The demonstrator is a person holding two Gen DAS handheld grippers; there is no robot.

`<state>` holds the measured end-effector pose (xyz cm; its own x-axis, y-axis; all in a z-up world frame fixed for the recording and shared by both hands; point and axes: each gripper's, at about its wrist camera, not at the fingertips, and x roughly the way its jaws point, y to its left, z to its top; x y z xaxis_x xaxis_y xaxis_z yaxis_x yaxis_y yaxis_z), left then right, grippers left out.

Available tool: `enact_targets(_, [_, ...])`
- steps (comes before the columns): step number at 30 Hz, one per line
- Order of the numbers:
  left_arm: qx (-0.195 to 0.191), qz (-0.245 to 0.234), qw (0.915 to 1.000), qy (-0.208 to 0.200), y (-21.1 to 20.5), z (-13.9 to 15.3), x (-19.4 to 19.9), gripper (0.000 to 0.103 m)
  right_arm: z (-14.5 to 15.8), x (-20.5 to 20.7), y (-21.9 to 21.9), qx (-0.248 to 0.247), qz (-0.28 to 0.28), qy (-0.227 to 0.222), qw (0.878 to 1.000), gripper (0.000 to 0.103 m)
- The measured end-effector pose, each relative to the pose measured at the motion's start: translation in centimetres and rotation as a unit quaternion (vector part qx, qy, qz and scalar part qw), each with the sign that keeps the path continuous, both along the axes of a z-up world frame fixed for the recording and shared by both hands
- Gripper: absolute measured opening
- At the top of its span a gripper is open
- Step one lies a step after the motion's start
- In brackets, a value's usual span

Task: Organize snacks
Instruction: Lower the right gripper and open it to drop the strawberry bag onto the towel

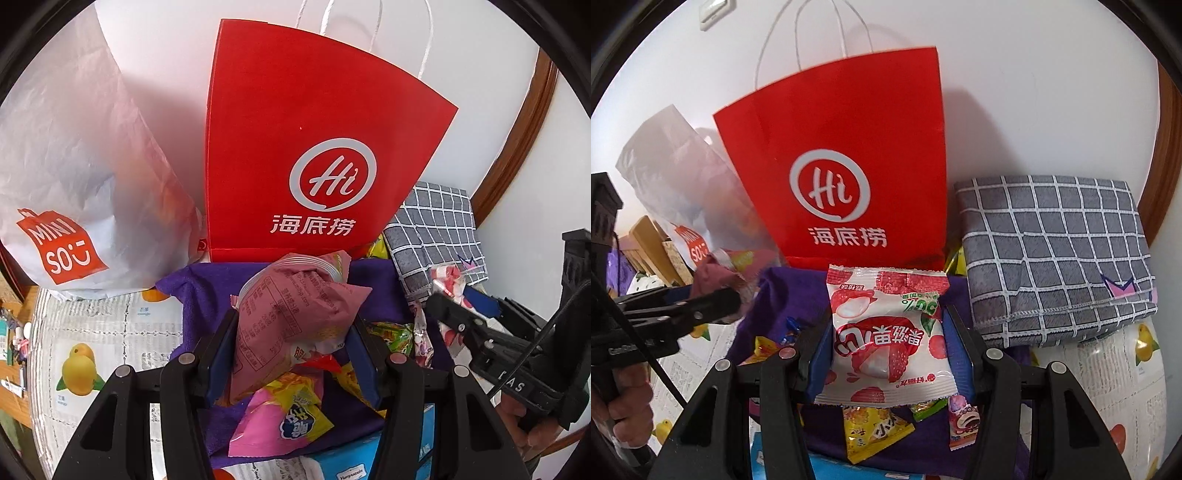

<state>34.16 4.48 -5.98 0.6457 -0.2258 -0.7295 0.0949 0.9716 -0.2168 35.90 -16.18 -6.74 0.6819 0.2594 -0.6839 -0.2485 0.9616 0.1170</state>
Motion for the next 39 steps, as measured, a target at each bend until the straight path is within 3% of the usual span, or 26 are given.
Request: enact_targets(39, [-0.007, -0.003, 1.0000, 0.004, 0.1, -0.2, 0.2, 0.054, -4.0, 1.5, 2.7, -0.044, 0.038, 0.055, 0.997, 0.055])
